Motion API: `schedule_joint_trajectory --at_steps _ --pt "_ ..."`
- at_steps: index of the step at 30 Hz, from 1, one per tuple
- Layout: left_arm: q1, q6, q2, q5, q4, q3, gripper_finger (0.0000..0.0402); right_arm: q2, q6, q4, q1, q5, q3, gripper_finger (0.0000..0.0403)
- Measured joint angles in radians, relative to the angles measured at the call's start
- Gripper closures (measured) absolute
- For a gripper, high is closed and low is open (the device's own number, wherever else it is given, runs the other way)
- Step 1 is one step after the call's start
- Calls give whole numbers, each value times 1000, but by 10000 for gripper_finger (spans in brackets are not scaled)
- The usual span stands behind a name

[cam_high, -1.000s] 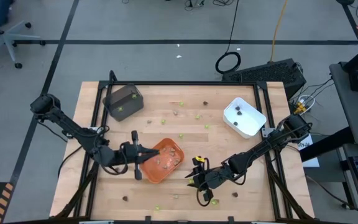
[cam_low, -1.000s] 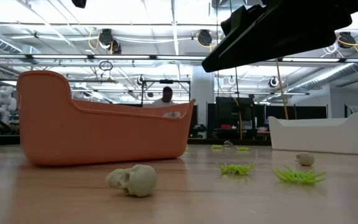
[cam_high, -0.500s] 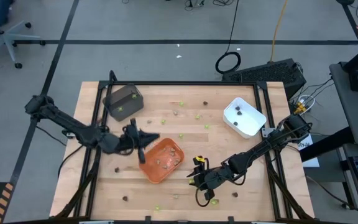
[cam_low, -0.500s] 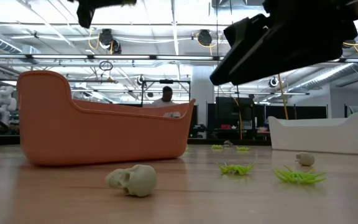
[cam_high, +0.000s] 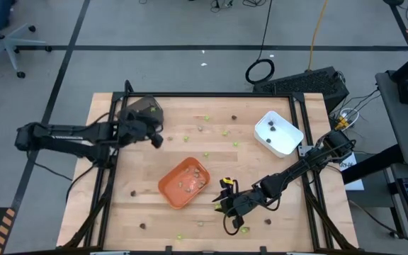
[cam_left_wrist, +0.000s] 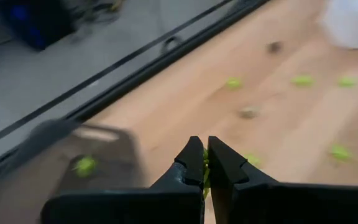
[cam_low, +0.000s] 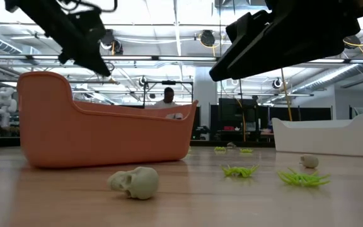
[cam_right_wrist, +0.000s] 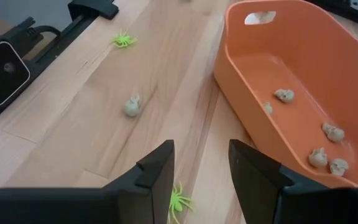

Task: Sort Halloween decoration
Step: Put the green spider toy into the black bin

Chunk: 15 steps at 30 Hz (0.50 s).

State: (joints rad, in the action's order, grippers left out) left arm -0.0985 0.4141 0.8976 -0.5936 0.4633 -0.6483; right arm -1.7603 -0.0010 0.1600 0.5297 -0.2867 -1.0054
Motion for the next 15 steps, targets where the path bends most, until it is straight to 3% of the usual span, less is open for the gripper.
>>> schedule_joint_trajectory --at_steps 10,15 --pt "-338 -94 5 167 64 0 399 0 23 0 0 0 0 266" --pt "-466 -133 24 262 67 0 376 0 18 0 0 0 0 266"
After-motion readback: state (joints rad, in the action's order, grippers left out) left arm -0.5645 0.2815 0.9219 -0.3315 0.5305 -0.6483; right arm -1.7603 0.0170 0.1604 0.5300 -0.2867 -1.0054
